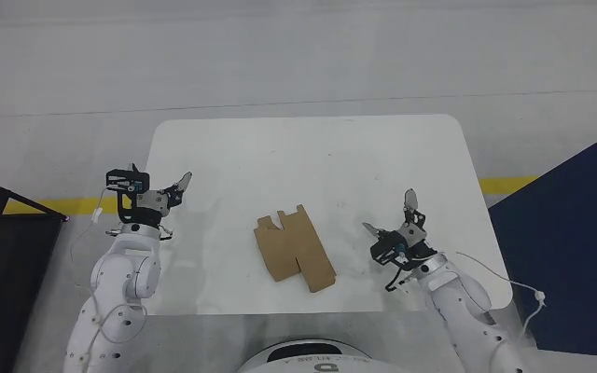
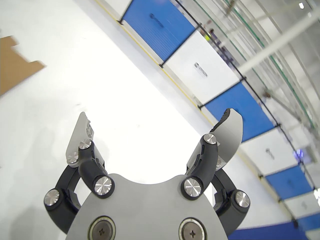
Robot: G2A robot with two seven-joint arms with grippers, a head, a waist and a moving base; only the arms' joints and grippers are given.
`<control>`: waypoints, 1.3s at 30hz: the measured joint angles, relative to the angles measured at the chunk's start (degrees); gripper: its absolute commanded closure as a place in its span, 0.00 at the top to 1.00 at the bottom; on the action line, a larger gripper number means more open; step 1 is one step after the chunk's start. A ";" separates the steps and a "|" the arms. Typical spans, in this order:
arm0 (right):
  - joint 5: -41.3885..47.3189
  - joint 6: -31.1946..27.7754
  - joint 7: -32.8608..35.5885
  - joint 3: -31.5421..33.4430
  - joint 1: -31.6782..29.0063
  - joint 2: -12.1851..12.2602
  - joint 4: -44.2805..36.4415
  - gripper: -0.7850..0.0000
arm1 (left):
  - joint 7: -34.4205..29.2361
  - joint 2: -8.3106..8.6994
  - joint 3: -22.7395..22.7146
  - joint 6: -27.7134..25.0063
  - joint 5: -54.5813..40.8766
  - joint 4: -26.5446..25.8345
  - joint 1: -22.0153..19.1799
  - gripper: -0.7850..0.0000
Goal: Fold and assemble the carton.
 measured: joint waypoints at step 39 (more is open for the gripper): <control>-17.67 -17.94 4.05 -13.46 4.02 1.24 -1.67 0.96 | 0.00 0.00 0.00 0.00 0.00 0.00 0.00 1.00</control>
